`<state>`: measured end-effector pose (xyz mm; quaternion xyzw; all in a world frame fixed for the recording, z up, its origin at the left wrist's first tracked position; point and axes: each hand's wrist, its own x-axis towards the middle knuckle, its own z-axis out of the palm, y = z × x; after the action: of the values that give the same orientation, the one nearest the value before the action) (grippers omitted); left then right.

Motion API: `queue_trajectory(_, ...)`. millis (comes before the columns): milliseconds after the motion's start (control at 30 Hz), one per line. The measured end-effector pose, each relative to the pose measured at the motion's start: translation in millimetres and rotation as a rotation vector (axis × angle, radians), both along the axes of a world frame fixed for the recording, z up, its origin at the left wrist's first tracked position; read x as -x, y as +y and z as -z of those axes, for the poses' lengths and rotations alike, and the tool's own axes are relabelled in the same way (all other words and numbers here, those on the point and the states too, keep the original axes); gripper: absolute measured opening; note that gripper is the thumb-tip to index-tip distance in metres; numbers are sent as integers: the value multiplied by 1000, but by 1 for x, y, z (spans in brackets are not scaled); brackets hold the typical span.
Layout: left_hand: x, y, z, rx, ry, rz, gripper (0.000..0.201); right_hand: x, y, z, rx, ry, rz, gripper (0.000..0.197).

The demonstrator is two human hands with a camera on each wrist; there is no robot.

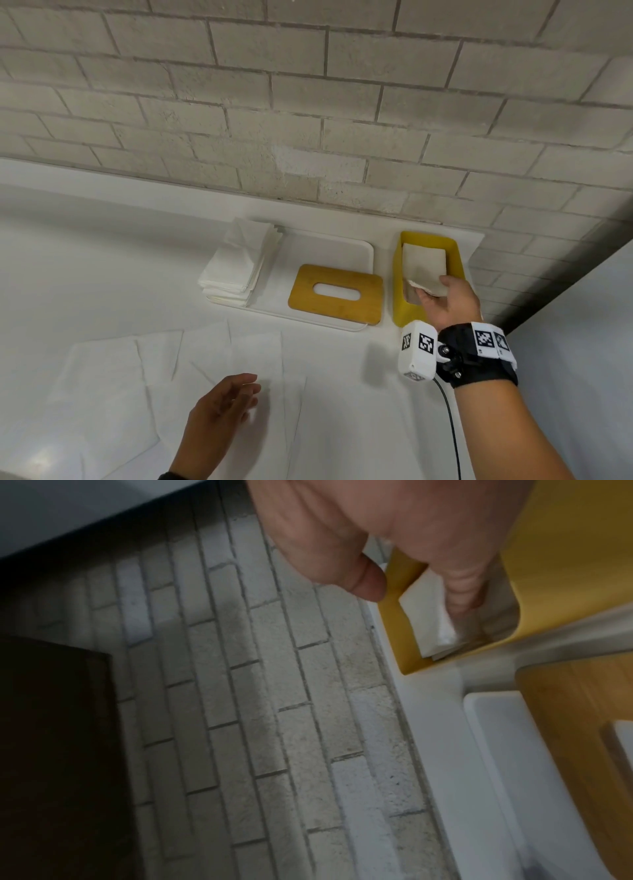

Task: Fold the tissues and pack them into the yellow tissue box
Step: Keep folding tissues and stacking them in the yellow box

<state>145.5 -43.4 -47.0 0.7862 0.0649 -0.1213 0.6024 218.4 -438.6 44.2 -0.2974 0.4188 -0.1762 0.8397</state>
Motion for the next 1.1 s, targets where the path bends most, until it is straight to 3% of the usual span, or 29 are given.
queue_trajectory(67,1,1,-1,-10,-9,4,21,22,5,-8,-1,-4,-2,27)
queue_trajectory(167,2,4,-3,-36,-33,25,33,66,19,-19,-12,-46,-6,9)
queue_trajectory(233,4,5,-5,-60,-58,47,34,96,37,-20,32,-66,-56,14)
queue_trajectory(333,8,5,-8,-104,-88,68,24,126,68,-12,165,6,-184,25)
queue_trajectory(433,14,6,-10,-85,-106,71,22,135,96,4,268,113,-386,22)
queue_trajectory(600,21,23,-13,-75,-127,59,25,119,146,36,623,293,-865,18)
queue_trajectory(700,26,41,-17,-74,-136,21,26,101,174,56,952,431,-1109,41)
queue_trajectory(800,30,62,-20,-96,-132,-8,28,84,202,66,1088,468,-1122,61)
queue_trajectory(933,31,90,-24,-107,-116,-67,28,64,237,78,1224,539,-1204,73)
queue_trajectory(1033,29,106,-26,-102,-102,-74,27,47,257,78,1361,660,-1201,70)
queue_trajectory(1100,27,113,-28,-84,-99,-74,27,36,264,77,1386,717,-1161,55)
